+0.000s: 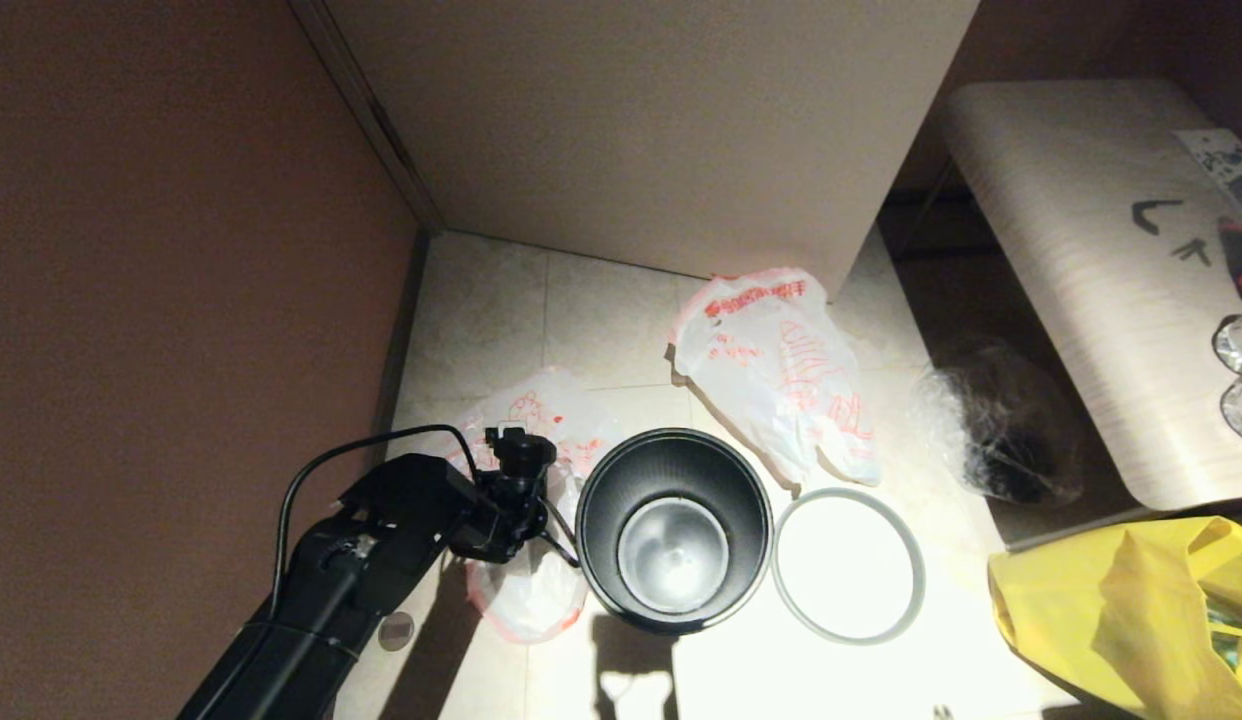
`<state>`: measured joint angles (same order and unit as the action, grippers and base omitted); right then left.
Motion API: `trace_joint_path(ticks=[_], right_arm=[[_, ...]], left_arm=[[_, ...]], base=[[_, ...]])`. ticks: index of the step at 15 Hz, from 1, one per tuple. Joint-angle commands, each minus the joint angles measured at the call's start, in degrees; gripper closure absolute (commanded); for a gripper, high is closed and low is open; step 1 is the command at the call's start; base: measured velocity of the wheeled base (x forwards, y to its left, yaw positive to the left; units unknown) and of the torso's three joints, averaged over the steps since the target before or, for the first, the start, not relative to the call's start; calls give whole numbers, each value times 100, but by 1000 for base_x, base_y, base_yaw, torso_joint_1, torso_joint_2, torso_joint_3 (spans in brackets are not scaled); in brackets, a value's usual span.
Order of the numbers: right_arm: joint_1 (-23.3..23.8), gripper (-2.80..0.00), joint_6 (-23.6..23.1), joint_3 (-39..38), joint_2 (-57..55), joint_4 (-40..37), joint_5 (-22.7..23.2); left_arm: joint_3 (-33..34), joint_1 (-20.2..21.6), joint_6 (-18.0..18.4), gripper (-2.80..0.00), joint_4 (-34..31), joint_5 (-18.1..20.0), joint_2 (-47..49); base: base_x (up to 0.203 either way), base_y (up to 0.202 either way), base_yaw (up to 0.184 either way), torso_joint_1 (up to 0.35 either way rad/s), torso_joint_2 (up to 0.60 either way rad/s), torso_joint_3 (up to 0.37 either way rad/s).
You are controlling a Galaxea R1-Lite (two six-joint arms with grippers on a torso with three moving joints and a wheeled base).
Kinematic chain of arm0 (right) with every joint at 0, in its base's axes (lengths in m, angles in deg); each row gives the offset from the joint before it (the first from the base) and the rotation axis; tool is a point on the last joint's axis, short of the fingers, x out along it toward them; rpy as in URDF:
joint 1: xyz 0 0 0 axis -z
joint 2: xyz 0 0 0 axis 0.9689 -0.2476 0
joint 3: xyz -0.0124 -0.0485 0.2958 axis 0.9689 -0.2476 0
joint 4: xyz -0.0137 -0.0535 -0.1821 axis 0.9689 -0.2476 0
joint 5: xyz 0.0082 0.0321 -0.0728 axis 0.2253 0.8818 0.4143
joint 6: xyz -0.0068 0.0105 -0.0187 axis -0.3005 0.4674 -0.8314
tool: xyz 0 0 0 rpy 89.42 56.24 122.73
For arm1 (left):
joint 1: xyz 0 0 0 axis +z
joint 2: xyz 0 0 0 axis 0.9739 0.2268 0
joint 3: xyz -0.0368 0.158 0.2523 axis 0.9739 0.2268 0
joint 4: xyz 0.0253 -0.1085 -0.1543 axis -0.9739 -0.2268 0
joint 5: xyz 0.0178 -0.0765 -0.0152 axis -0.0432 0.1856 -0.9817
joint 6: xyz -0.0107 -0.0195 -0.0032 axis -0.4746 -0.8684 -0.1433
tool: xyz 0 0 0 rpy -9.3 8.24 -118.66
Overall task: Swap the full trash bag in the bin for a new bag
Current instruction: Pick up a new trash bag
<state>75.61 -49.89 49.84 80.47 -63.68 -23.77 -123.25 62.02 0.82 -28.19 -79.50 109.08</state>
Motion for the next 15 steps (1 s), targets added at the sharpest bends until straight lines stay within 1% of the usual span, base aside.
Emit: trace_joint_path(ticks=[1,5,8,10,11,13,15], right_arm=[[-3,0,-3,-53,-7,2,2],[-3,0,-3,-53,-7,2,2],[-3,0,-3,-53,-7,2,2],[-3,0,-3,-53,-7,2,2],[-3,0,-3,-53,-7,2,2],[-3,0,-3,-53,-7,2,2],[-3,0,-3,-53,-7,2,2]], left_arm=[[-72,-8,4,0,6,-24,162],[-54,-16,4,0,-2,-7,205],[391,-29,-12,0,14,8,-15],[1001,-79,-94,0,43,25,-527],[1409,-137,-203,0,45,14,-903],[2484,-270,-366,0,46,-67,-1856],[3468,-393,-426,0,21,-177,-2919]], base=[[0,0,0,0,0,0],[0,0,0,0,0,0],[0,0,0,0,0,0],[0,0,0,0,0,0],[0,0,0,0,0,0],[0,0,0,0,0,0],[0,0,0,0,0,0]])
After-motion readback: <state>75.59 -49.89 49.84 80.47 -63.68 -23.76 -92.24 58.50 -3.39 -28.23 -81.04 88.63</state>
